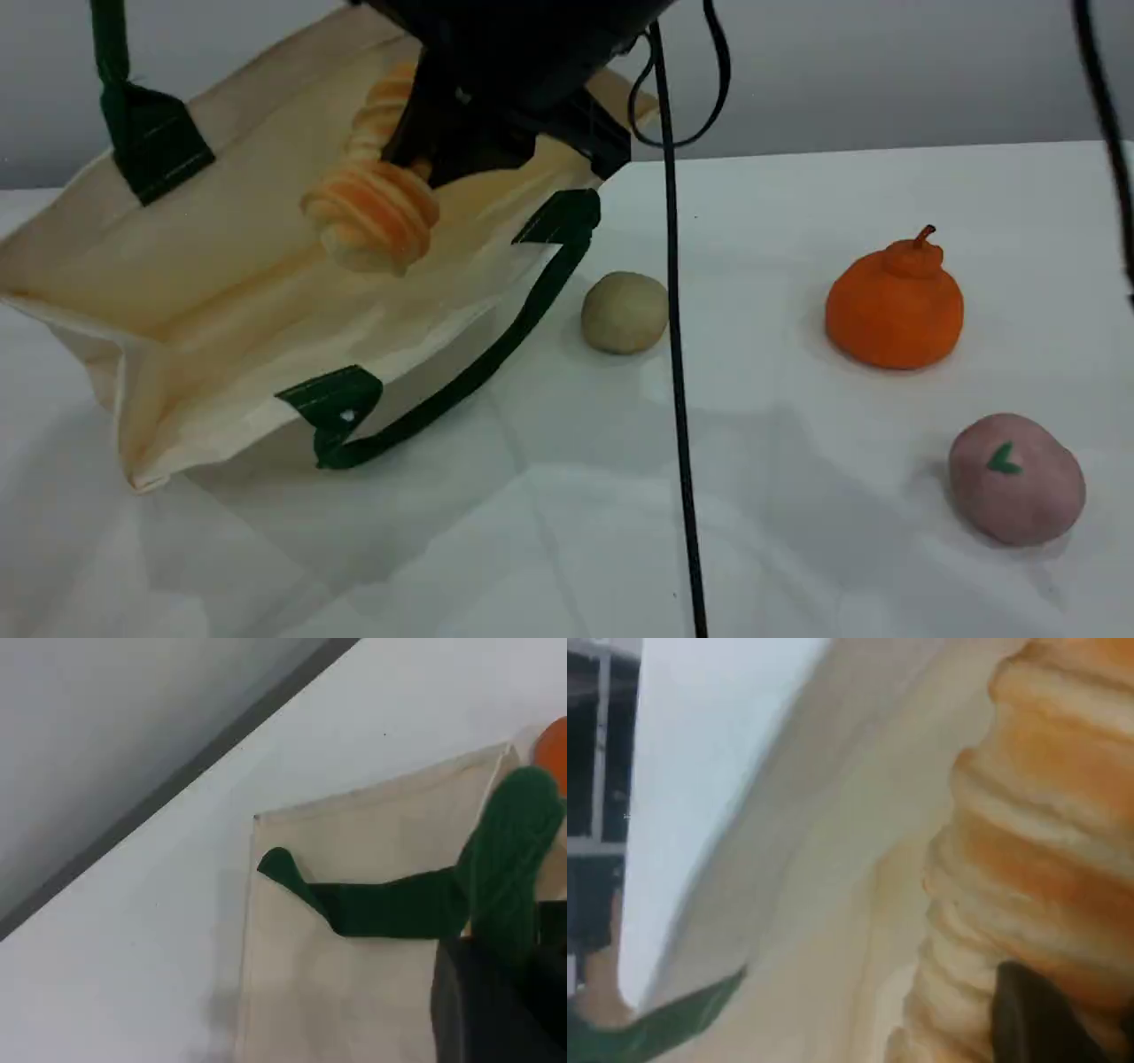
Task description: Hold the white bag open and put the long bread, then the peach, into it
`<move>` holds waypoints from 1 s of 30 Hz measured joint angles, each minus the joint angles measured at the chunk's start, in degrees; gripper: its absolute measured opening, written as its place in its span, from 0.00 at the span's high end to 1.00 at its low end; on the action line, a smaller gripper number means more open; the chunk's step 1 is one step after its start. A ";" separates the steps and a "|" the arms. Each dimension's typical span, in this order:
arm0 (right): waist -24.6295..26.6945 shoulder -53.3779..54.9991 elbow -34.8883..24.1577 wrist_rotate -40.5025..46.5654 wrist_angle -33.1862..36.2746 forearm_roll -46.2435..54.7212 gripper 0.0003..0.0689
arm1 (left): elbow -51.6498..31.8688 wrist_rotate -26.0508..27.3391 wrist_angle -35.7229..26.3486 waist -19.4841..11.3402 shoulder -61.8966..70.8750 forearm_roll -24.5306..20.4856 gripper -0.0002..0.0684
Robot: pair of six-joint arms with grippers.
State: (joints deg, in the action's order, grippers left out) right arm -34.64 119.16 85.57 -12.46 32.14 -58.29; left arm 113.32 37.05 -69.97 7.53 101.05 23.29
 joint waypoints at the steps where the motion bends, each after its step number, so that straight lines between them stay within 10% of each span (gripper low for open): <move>1: 0.00 0.11 -0.05 -0.76 -0.23 0.00 0.88 | 0.00 0.00 0.00 0.00 0.00 0.00 0.86; 8: -0.06 0.36 -0.05 -2.15 -1.43 -0.31 0.79 | 0.00 0.00 0.00 0.00 0.00 1.32 0.86; 19: 0.17 0.19 0.01 -3.16 -0.37 -0.74 0.06 | 0.00 0.00 0.00 0.00 0.00 1.32 0.86; 30: 6.88 -3.92 1.07 -4.46 9.00 -0.41 0.16 | 0.00 0.00 0.00 0.00 0.00 0.93 0.86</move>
State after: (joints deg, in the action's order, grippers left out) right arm -27.75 115.24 86.64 -16.92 41.15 -58.70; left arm 113.32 37.05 -69.97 7.53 101.05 24.22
